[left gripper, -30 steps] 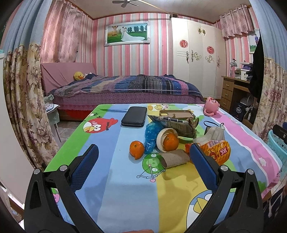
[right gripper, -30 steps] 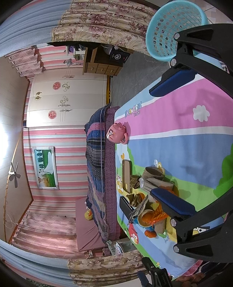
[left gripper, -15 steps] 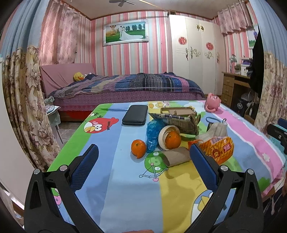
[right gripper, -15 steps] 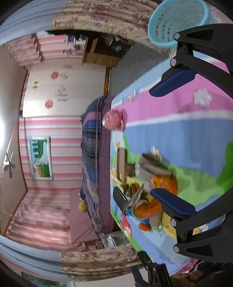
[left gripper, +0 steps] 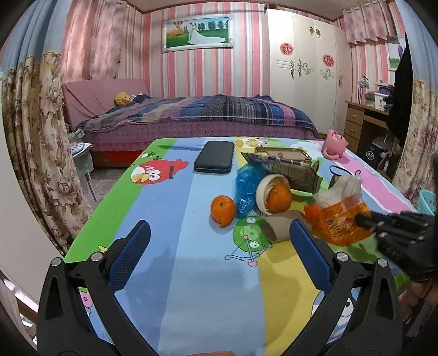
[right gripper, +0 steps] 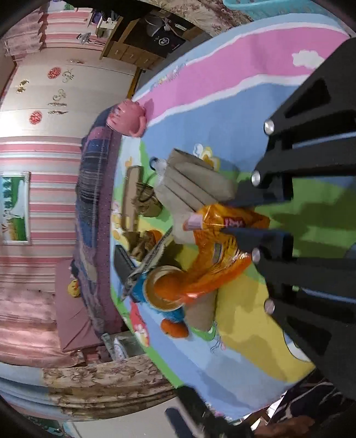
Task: Collect trash
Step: 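Grasp the orange snack bag with the right tool while the left tool grasps the brown cardboard tube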
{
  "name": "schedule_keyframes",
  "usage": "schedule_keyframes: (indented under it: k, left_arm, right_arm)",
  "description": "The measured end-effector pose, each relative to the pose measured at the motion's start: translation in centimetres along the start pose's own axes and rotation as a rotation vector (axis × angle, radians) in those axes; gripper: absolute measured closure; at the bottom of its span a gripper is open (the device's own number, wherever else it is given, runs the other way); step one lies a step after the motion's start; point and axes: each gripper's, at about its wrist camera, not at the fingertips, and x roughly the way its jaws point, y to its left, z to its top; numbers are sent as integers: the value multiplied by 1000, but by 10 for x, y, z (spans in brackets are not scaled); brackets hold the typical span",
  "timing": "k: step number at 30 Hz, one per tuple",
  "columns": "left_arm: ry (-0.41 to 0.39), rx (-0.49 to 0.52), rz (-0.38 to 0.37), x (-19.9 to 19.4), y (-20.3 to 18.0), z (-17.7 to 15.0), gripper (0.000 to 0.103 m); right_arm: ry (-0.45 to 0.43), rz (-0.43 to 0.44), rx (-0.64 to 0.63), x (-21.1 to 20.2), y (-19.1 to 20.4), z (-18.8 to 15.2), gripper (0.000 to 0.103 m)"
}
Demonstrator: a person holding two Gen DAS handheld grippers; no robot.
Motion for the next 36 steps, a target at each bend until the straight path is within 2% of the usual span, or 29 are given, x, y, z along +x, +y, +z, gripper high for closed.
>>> schedule_keyframes:
  k: [6,9,12,20,21,22,23,24,25,31,36]
  left_arm:
    - [52,33,-48,13,-20,-3,5]
    - [100,34,-70,28,-34,-4,5]
    - [142,-5,-97,45,-46,-4,5]
    - [247,38,-26,90,-78,-3,5]
    - [265,55,-12,96,-82,-4,9]
    - [277,55,-22,99,-82,-5,26]
    - [284,52,-36,101,-80,-5,34]
    - [281,44,-50,100,-79,-6,38]
    - [273,38,-58,96,-77,-6,49]
    - [152,-25,-126,48,-65,-4,50]
    - [42,0,-125,7,-66,6,50]
  right_arm:
    - [-143,6,155,-52,-49,-1,98]
    - [-179,-14,227,-64,-77,1,98]
    - [-198,-24,269,-70,-95,3,98]
    - [-202,-39,264,-70,-110,9,98]
    - [-204,-38,260,-72,-109,9,98]
    - [-207,-39,255,-73,-107,10,98]
    - [-209,-39,250,-75,-106,9,98]
    - [-211,-38,241,-76,-104,10,98]
    - [-213,-39,231,-77,-102,10,98]
    - [-229,-37,223,-86,-102,5,98]
    - [-260,-37,230,-96,-105,4,98]
